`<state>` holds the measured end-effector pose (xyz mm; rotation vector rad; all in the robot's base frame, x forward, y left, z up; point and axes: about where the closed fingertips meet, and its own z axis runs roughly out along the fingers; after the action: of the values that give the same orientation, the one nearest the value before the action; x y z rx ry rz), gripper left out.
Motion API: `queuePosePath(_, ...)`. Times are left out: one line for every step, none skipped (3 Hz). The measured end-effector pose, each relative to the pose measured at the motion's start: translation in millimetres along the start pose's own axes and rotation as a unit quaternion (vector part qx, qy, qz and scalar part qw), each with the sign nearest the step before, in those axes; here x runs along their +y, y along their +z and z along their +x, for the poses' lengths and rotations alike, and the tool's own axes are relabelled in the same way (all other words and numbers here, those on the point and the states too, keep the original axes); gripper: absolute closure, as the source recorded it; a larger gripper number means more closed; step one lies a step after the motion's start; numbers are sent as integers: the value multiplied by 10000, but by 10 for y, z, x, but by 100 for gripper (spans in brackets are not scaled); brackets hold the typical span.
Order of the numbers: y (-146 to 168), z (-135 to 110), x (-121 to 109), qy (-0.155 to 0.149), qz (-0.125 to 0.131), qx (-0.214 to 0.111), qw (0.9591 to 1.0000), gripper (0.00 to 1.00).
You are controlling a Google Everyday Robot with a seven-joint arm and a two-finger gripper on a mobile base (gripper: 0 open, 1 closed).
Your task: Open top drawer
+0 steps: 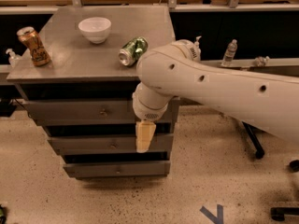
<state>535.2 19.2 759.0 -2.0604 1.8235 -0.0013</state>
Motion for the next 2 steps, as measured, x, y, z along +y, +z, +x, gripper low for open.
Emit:
queuePosePath(-125,63,-55,-106,135,112,9998,0)
queuePosePath(-124,38,-37,-120,137,108,9998,0)
